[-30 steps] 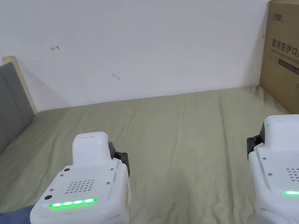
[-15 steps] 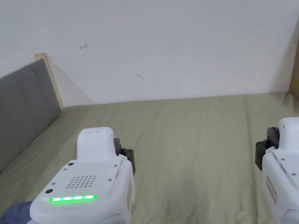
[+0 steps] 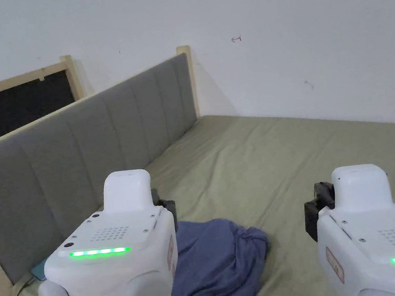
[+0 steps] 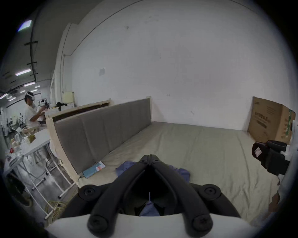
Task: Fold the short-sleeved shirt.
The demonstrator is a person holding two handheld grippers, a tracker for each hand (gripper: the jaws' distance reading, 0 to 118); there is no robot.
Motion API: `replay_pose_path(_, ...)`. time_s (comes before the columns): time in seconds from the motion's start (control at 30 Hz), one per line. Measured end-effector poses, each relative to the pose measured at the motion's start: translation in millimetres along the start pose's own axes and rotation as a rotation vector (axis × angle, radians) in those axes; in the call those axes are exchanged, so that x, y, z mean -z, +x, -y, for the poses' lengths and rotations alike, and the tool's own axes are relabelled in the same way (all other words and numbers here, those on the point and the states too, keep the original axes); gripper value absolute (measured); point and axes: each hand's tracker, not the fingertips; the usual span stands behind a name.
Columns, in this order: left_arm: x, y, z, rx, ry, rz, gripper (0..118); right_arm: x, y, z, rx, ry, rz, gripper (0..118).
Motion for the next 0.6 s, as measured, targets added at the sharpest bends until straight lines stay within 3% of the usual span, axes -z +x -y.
replay_pose_path(0.17,81.5,-0.1,31.3,-0.052,-0.238,0.111,0,8.9,10.7,13.3,-0.006,-0.059,0.014,3)
replay_pose_path(0.27,145.9,7.9,67.9,-0.065,-0.401,0.051,4,17.9,25.6,23.2,0.059,-0.111,0.025,3)
replay_pose_path(0.3,164.9,8.0,80.5,-0.079,-0.485,0.068,13,21.7,31.6,27.5,0.078,-0.131,0.032,3)
replay_pose_path(0.4,205.4,14.7,113.6,-0.086,-0.655,0.085,107,35.4,44.3,38.2,0.078,-0.181,0.073,3)
replay_pose_path(0.43,213.5,17.3,123.7,-0.096,-0.678,0.101,118,39.0,46.9,40.9,0.078,-0.196,0.083,3)
replay_pose_path(0.6,243.9,45.9,138.7,-0.006,-0.712,0.106,114,56.9,58.8,52.3,0.111,-0.255,0.094,3)
